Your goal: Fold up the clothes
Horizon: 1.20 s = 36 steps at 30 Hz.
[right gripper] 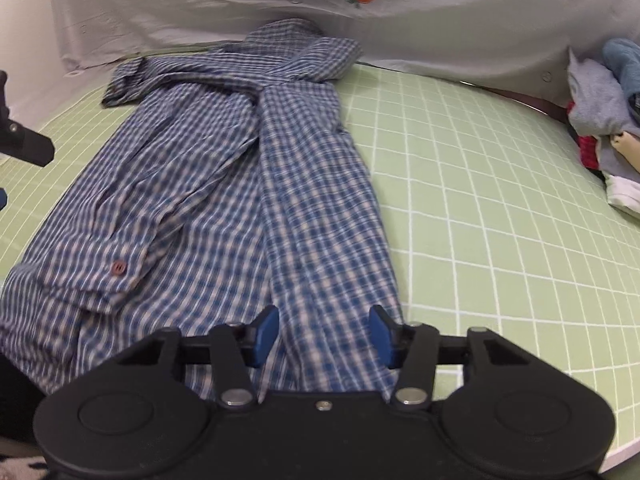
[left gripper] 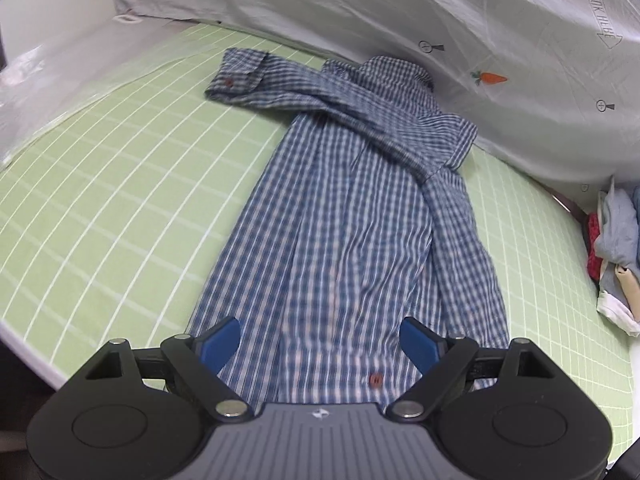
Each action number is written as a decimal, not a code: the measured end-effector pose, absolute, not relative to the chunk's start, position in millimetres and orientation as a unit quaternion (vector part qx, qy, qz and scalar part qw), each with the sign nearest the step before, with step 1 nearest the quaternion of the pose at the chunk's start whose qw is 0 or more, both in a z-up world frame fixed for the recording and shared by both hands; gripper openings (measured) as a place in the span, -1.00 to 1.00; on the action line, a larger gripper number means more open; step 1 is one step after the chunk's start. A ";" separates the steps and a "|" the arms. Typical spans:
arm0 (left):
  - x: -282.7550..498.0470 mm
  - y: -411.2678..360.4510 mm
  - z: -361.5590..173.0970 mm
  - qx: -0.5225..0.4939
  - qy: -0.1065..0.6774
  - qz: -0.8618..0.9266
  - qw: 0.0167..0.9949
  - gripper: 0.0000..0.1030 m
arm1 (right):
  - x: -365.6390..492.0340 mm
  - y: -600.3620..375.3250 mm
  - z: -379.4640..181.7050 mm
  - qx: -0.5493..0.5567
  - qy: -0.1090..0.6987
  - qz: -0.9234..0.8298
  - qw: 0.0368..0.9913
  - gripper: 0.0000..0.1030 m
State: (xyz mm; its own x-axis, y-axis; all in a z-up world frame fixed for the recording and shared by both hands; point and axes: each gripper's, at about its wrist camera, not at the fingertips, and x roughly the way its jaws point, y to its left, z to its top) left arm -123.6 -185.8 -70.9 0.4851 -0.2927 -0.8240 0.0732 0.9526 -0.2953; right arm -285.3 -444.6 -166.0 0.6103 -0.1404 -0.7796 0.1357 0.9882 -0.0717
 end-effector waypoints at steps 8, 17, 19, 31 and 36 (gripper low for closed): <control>-130.4 -176.2 -70.0 -0.106 0.498 -0.118 0.852 0.69 | -292.0 -436.6 -172.3 -0.014 0.445 -0.070 0.893 -0.52; -104.8 -139.9 -68.8 -0.107 0.498 -0.150 0.847 0.69 | -296.7 -431.2 -153.0 0.057 0.419 -0.138 0.896 -0.98; -97.4 -130.5 -68.2 -0.109 0.496 -0.158 0.847 0.69 | -297.3 -424.9 -148.4 0.075 0.410 -0.147 0.897 -0.98; -59.9 -84.1 -61.9 -0.095 0.490 -0.199 0.843 0.70 | -286.5 -361.8 -119.0 0.168 0.337 -0.128 0.917 -0.99; -52.4 -67.9 -68.2 -0.080 0.498 -0.202 0.840 0.70 | -275.9 -352.3 -137.0 0.226 0.346 -0.133 0.901 -0.99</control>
State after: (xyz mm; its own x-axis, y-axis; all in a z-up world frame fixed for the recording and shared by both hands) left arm -52.4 -67.8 -68.2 0.4230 -0.4190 -0.8035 0.2601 0.9055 -0.3352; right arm -275.9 -352.3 -137.0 0.7245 -0.0833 -0.6843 0.3967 0.8622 0.3150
